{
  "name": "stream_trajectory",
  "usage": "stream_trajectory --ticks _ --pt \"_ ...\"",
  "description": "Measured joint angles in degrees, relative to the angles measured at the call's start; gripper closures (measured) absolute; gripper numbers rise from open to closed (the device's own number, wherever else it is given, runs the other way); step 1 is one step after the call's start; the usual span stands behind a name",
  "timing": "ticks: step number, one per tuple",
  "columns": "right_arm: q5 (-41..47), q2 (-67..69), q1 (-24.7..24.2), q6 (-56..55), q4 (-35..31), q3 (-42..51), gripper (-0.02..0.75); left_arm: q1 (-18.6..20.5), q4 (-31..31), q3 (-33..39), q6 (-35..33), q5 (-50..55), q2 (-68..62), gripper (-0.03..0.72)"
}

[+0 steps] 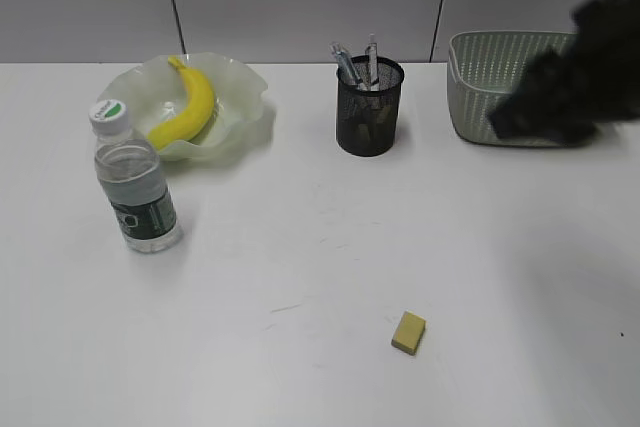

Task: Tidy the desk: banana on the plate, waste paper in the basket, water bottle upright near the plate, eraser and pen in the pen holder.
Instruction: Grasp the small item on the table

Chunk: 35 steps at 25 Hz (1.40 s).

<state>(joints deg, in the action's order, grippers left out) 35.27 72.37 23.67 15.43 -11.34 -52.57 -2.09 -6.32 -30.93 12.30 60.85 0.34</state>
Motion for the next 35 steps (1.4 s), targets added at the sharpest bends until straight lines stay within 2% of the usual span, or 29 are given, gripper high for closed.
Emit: stream_trajectory --ticks 4,7,10,12,14,17,21,24,27,29,31,33,35 --pt "13.4 -22.5 0.0 -7.1 5.3 12.1 0.405 0.0 0.2 0.0 0.0 0.0 0.0 0.452" --pt "22.4 -39.8 0.0 -9.1 7.1 17.0 0.407 0.0 0.2 0.0 0.0 0.0 -0.2 0.452" --pt "27.0 -55.7 0.0 -10.6 7.3 19.3 0.406 0.0 0.5 0.0 -0.1 -0.1 -2.3 0.452" --pt "27.6 -64.9 0.0 -11.1 7.5 20.4 0.407 0.0 2.4 0.0 -3.0 -0.4 -4.6 0.451" --pt "27.8 -71.5 0.0 -11.4 7.9 21.4 0.407 0.0 6.0 -0.3 -8.6 -1.0 -8.4 0.451" --pt "27.2 -72.3 0.0 -13.8 10.2 21.8 0.407 0.0 13.1 -2.1 -16.0 -6.8 -16.7 0.451" --pt "24.7 -70.6 0.0 -15.4 10.9 23.4 0.407 -0.4 25.9 -6.8 -28.5 -15.4 -29.8 0.451" --pt "24.6 -70.5 0.0 -15.4 10.6 23.4 0.407 -2.9 35.4 -12.8 -37.6 -18.6 -40.9 0.454" --pt "24.6 -70.5 0.0 -15.7 10.6 23.4 0.408 -10.1 38.4 -19.5 -40.3 -21.1 -55.0 0.453" --pt "24.5 -70.5 0.0 -15.7 10.7 23.4 0.408 -19.6 37.0 -23.3 -39.2 -23.5 -63.6 0.453" --pt "24.5 -70.5 0.0 -15.8 10.7 23.4 0.408 -30.3 31.3 -26.6 -32.8 -26.3 -71.7 0.453" --pt "24.5 -70.5 0.0 -15.8 10.7 23.4 0.408 -41.3 22.3 -30.3 -23.7 -26.8 -80.8 0.428" --pt "24.4 -70.5 0.0 -15.8 10.7 23.4 0.408 -48.9 16.7 -33.7 -16.2 -25.3 -91.1 0.358"
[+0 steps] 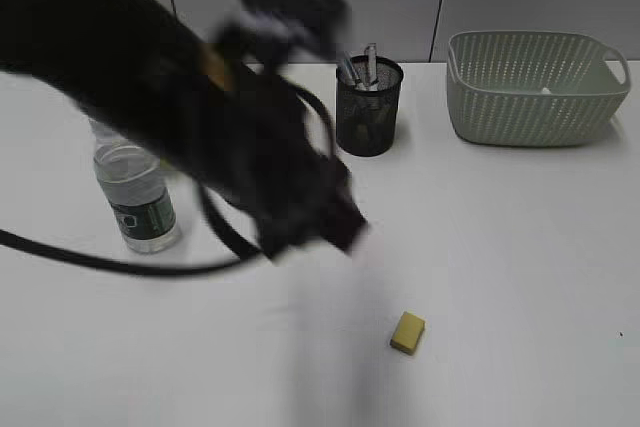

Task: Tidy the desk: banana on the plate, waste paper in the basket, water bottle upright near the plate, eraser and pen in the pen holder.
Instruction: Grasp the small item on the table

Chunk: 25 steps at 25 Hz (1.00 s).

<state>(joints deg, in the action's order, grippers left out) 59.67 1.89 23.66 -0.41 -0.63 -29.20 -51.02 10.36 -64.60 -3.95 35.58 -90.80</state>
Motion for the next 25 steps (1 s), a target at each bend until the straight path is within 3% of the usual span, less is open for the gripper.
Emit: stream_trajectory --ticks 2,5,12,18,20,22,25 --pt "0.0 0.0 0.0 -0.1 0.0 0.0 0.408 -5.0 -2.2 -3.4 4.6 1.1 -8.7 0.265" --pt "0.0 0.0 0.0 -0.1 0.0 0.0 0.408 -7.7 -3.3 -8.3 9.1 2.2 -19.1 0.196" --pt "0.0 0.0 0.0 -0.2 0.0 0.0 0.408 -7.9 -3.9 -18.7 14.2 2.8 -31.3 0.196" --pt "-0.1 0.0 0.0 -0.3 0.0 0.0 0.408 -7.8 -5.7 -22.5 15.7 3.1 -36.0 0.286" --pt "-0.1 0.0 0.0 -0.4 0.0 0.0 0.408 -7.8 -6.5 -22.7 16.5 3.1 -36.5 0.363" --pt "-0.1 0.0 0.0 -0.4 0.0 0.0 0.408 -7.9 -8.0 -22.7 16.9 3.1 -36.5 0.485" --pt "-0.1 0.0 0.0 -0.4 0.0 0.0 0.408 -8.0 -9.7 -22.7 17.1 2.6 -36.4 0.503"
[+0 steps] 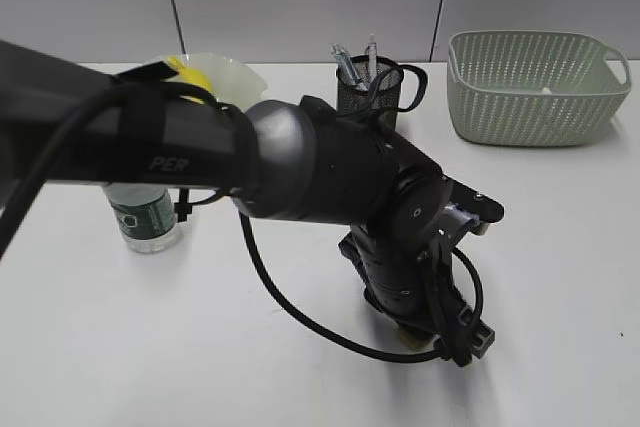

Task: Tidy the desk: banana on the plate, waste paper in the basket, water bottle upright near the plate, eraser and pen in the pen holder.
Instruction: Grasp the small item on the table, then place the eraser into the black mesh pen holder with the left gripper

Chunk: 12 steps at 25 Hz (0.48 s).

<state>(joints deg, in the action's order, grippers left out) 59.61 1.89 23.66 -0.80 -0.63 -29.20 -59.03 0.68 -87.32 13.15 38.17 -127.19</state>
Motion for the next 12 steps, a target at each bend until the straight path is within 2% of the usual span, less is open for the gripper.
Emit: stream_trajectory --ticks 3,5,8,12 --pt "0.0 0.0 0.0 0.0 0.0 0.0 0.408 1.0 -3.7 0.3 0.6 -4.1 1.6 0.503" --pt "0.0 0.0 0.0 0.0 0.0 0.0 0.408 3.8 -9.5 0.5 3.6 -8.7 4.7 0.503" --pt "0.0 0.0 0.0 0.0 0.0 0.0 0.408 11.3 -15.0 -0.6 7.4 -18.5 8.7 0.503" --pt "0.0 0.0 0.0 0.0 0.0 0.0 0.408 20.2 -15.0 -5.8 8.5 -27.8 7.8 0.503"
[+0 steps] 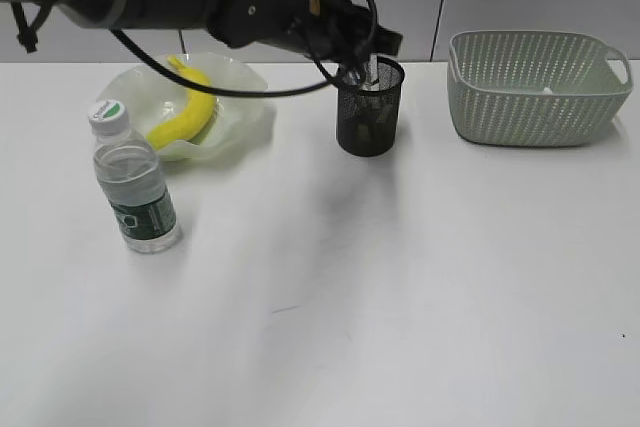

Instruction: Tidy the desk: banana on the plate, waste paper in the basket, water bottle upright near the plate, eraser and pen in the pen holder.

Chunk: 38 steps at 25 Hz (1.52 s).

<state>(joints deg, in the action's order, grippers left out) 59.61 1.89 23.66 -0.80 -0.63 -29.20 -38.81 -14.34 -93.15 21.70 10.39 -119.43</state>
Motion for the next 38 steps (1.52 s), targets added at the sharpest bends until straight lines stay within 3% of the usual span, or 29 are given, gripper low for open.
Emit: stream_trajectory --ticks 7,10,12,16,18,20,23,27,32,35,38 --pt "0.0 0.0 0.0 0.0 0.2 0.0 0.408 1.0 0.1 -13.9 0.3 -2.7 -10.8 0.503" --pt "0.0 0.0 0.0 0.0 0.2 0.0 0.408 1.0 0.1 -16.7 0.3 -2.7 -14.2 0.501" --pt "0.0 0.0 0.0 0.0 0.2 0.0 0.408 1.2 0.1 -17.0 0.3 -1.9 -15.0 0.446" --pt "0.0 0.0 0.0 0.0 0.6 0.0 0.408 1.4 0.0 -17.2 0.3 0.5 -15.2 0.244" --pt "0.0 0.0 0.0 0.0 0.6 0.0 0.408 1.4 0.0 -17.2 0.3 2.7 -14.2 0.192" --pt "0.0 0.0 0.0 0.0 0.6 0.0 0.408 1.4 0.0 -17.2 0.3 5.7 -12.4 0.188" --pt "0.0 0.0 0.0 0.0 0.6 0.0 0.408 1.4 0.0 -15.7 -0.4 8.2 -6.5 0.252" --pt "0.0 0.0 0.0 -0.1 0.6 0.0 0.408 1.3 -0.3 -2.5 -4.3 8.0 8.7 0.33" --pt "0.0 0.0 0.0 -0.1 0.6 0.0 0.408 -0.6 -1.9 27.0 -5.6 9.1 37.4 0.345" --pt "0.0 0.0 0.0 -0.1 0.6 0.0 0.408 -3.3 -1.5 39.5 -5.7 18.7 55.8 0.346" --pt "0.0 0.0 0.0 -0.1 0.6 0.0 0.41 -4.5 1.5 46.5 -5.8 32.9 72.9 0.347"
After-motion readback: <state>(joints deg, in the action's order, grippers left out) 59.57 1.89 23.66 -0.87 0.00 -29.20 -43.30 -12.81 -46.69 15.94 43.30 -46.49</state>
